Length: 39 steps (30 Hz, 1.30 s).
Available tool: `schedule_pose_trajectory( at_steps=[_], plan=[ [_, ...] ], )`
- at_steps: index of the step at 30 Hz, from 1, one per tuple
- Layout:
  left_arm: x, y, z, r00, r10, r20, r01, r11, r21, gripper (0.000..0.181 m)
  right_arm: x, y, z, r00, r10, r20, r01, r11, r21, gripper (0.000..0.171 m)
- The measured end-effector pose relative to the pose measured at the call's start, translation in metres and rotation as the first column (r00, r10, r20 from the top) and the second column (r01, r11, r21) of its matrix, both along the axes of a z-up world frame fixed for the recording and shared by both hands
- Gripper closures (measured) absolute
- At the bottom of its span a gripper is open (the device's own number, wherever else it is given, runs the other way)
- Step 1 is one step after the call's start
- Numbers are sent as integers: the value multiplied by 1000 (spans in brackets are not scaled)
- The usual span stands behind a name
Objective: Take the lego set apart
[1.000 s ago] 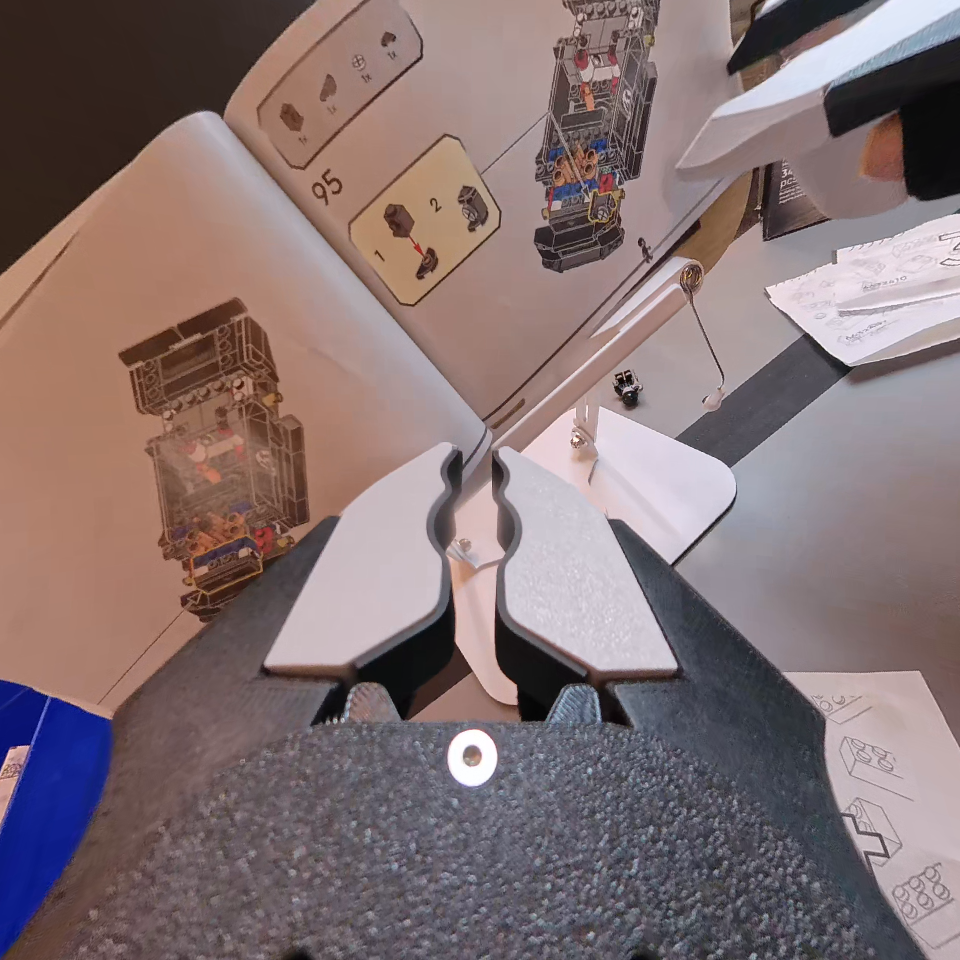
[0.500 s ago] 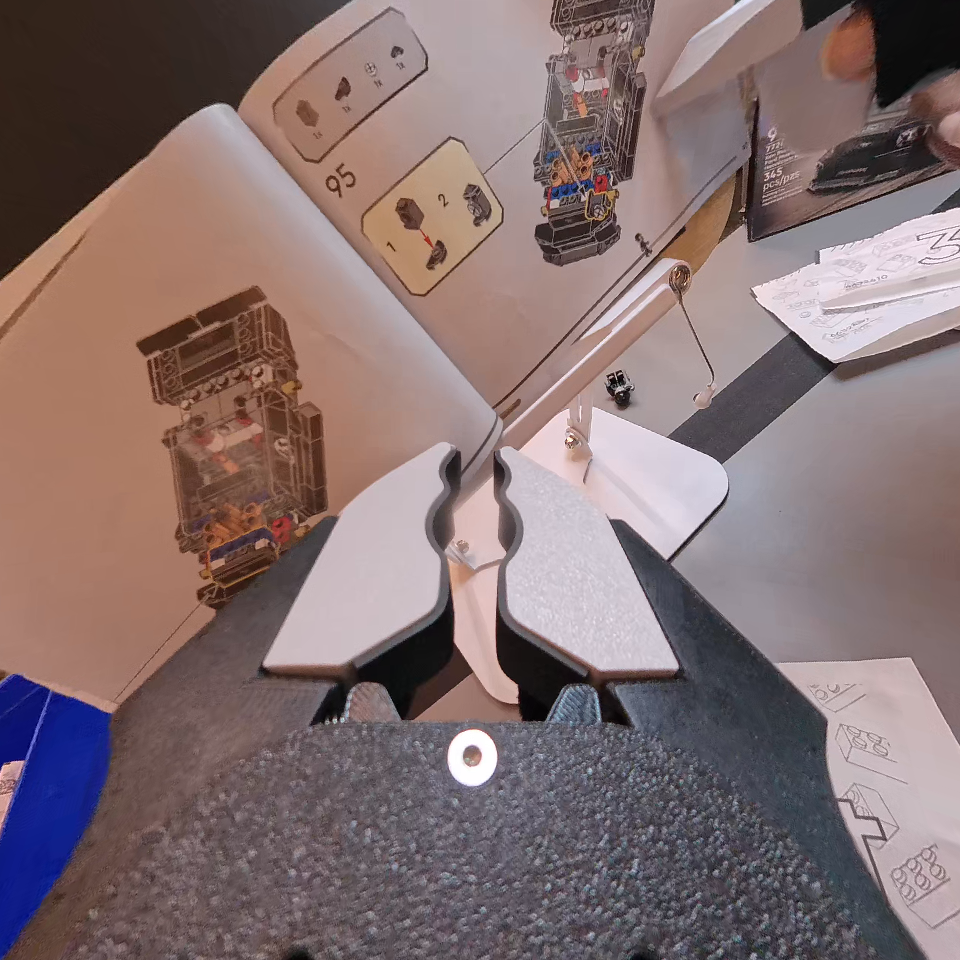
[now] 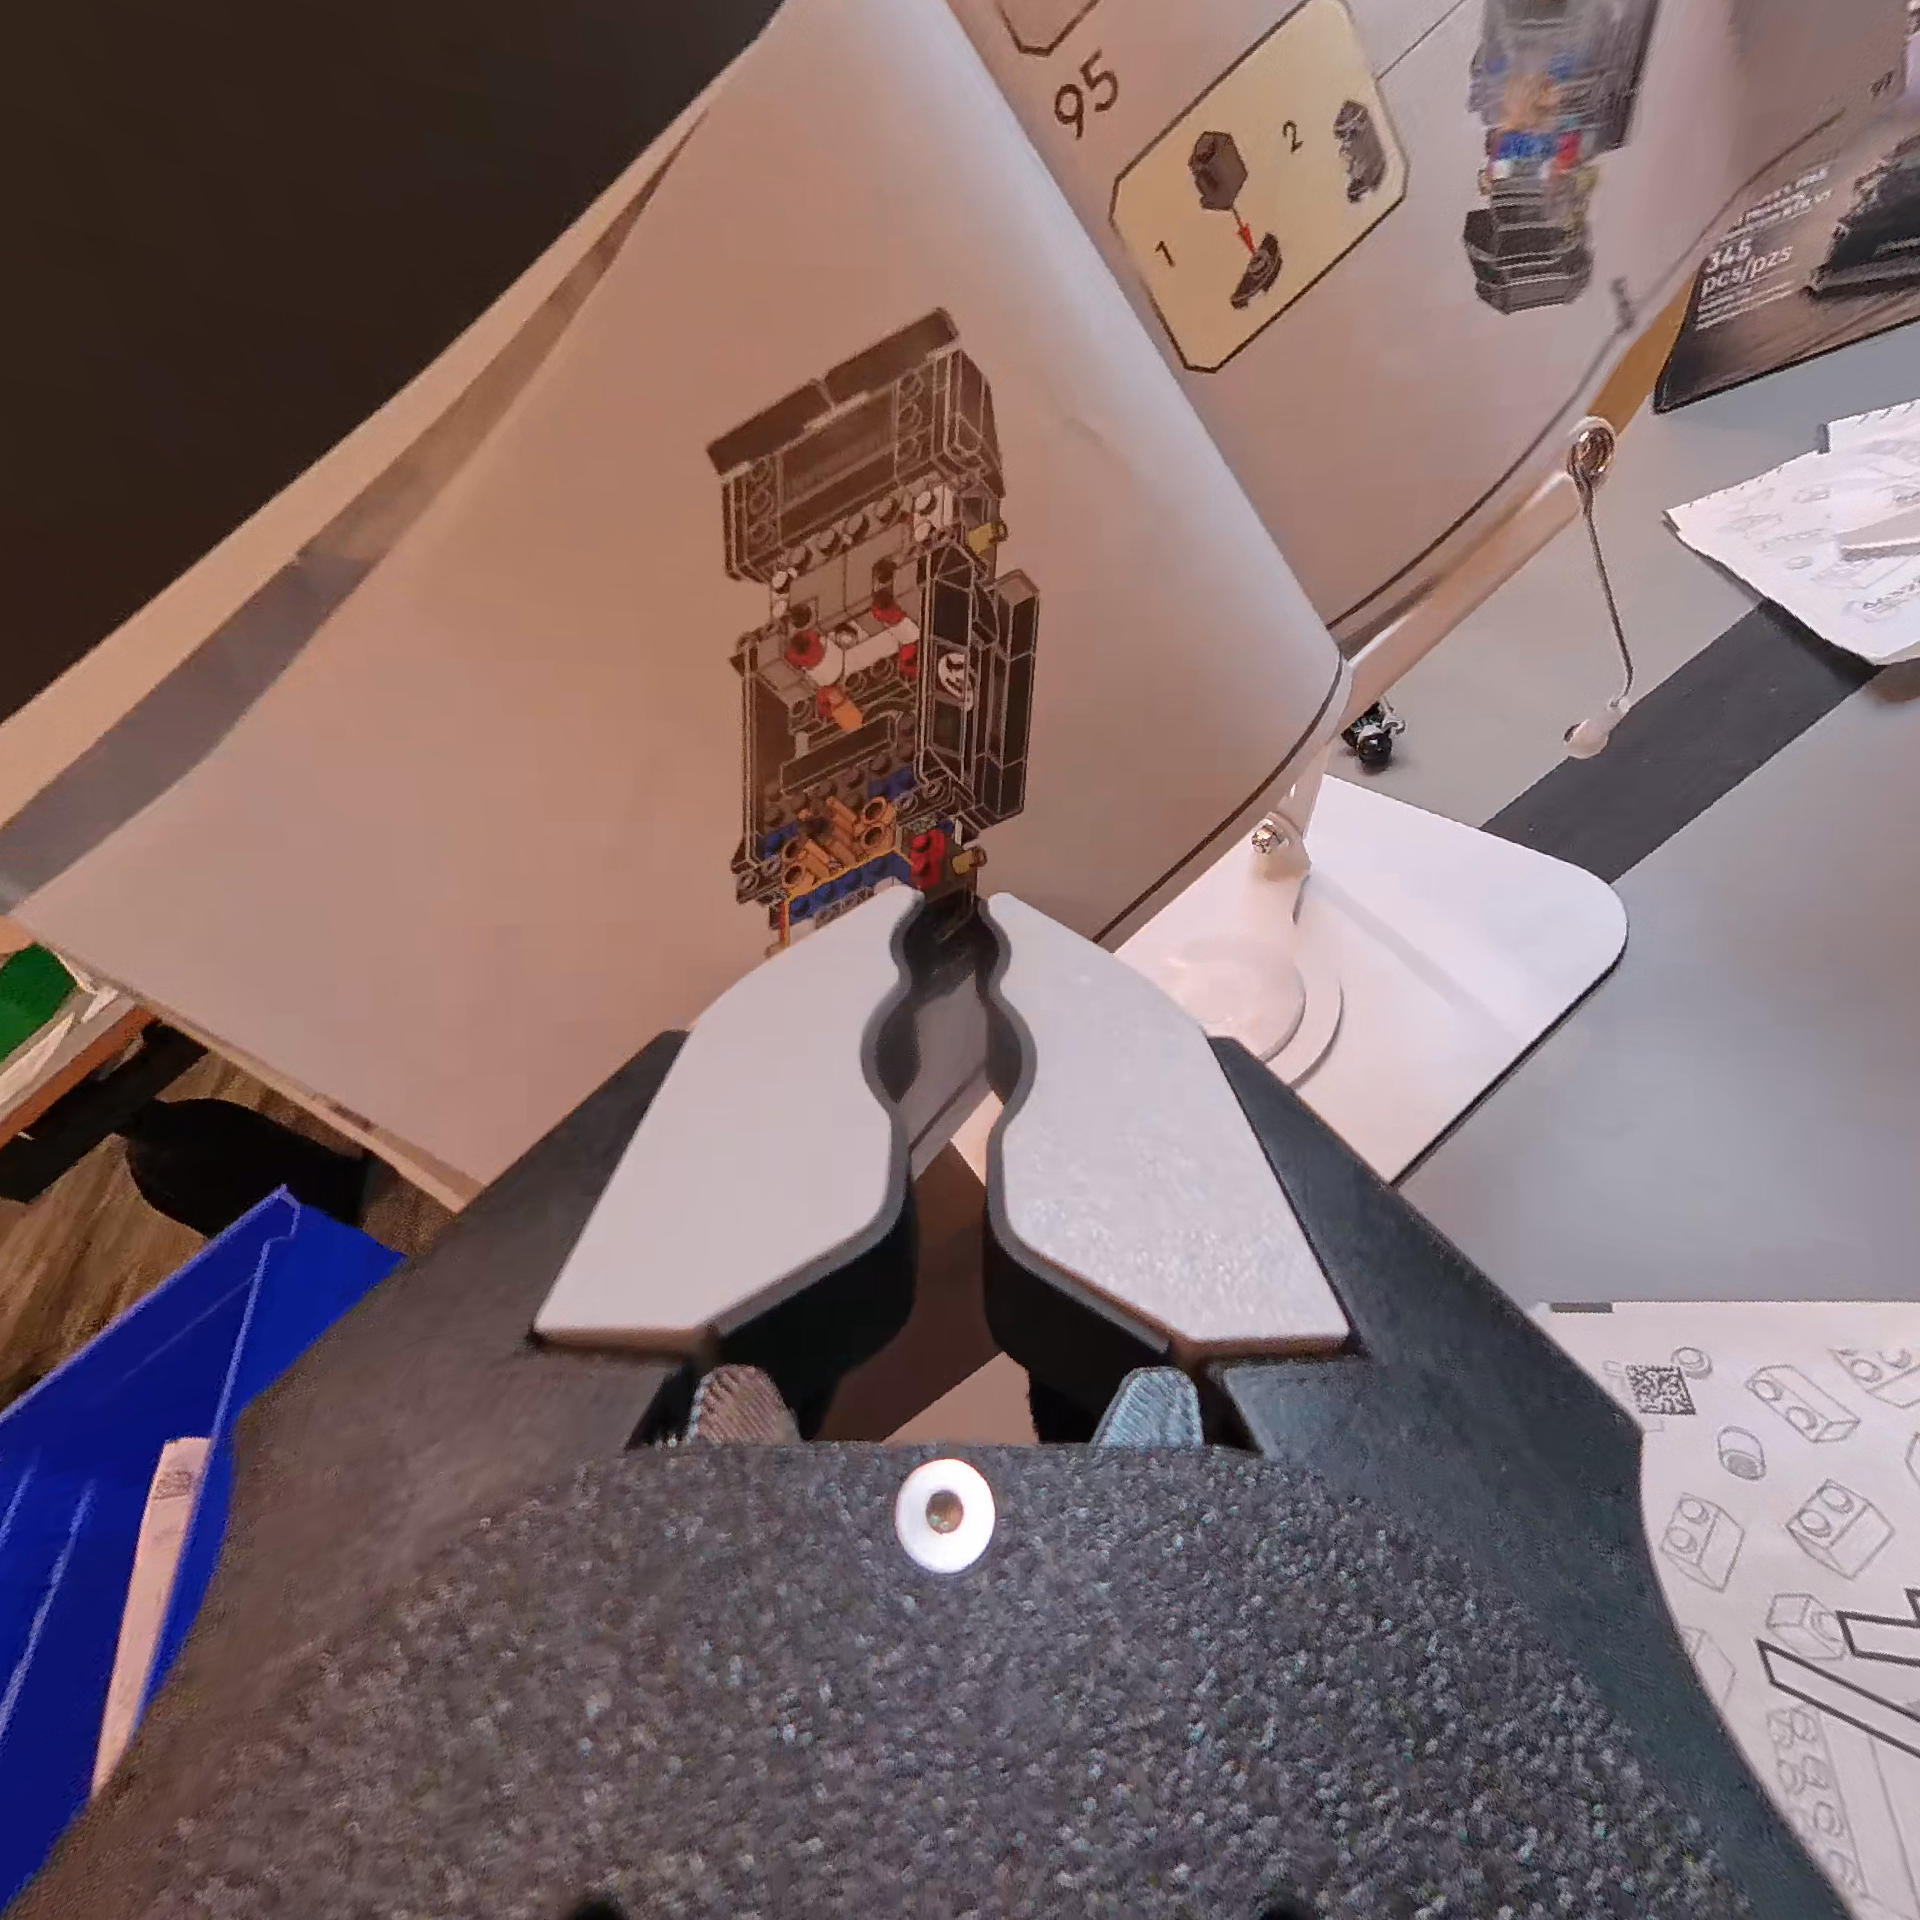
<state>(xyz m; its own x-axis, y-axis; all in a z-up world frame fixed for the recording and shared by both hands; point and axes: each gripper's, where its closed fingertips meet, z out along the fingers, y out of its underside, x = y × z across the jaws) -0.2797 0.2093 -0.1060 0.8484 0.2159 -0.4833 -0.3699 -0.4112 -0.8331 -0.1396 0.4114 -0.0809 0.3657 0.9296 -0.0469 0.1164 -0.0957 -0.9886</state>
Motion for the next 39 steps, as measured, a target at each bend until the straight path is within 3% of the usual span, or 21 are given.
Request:
schedule_pose_trajectory(
  at_steps=[4, 15, 22, 28, 34, 39],
  plan=[
    [7, -2, -1, 999, -15, -32, 14, 1000, -25, 164, 15, -6, 11, 999, 6, -37, -5, 999, 34, 135],
    [31, -12, 19, 999, -54, -8, 54, 998, 36, 158, 61, -64, 51, 998, 42, -36, -32, 968, 249, 131],
    [59, -33, 34, 993, -111, 26, 108, 988, 109, 159, 83, -102, 28, 993, 115, 28, -119, 960, 255, 131],
    [120, -79, 29, 930, -290, 224, 226, 935, 274, 168, 109, -143, -5, 974, 212, 83, -225, 950, 215, 131],
    [137, -124, 8, 885, -330, 327, 189, 899, 396, 181, 111, -220, -17, 949, 315, 10, -310, 927, 209, 131],
    [129, -144, -3, 907, -283, 311, 132, 894, 428, 181, 93, -274, -25, 933, 360, -2, -350, 906, 237, 137]
  ],
)
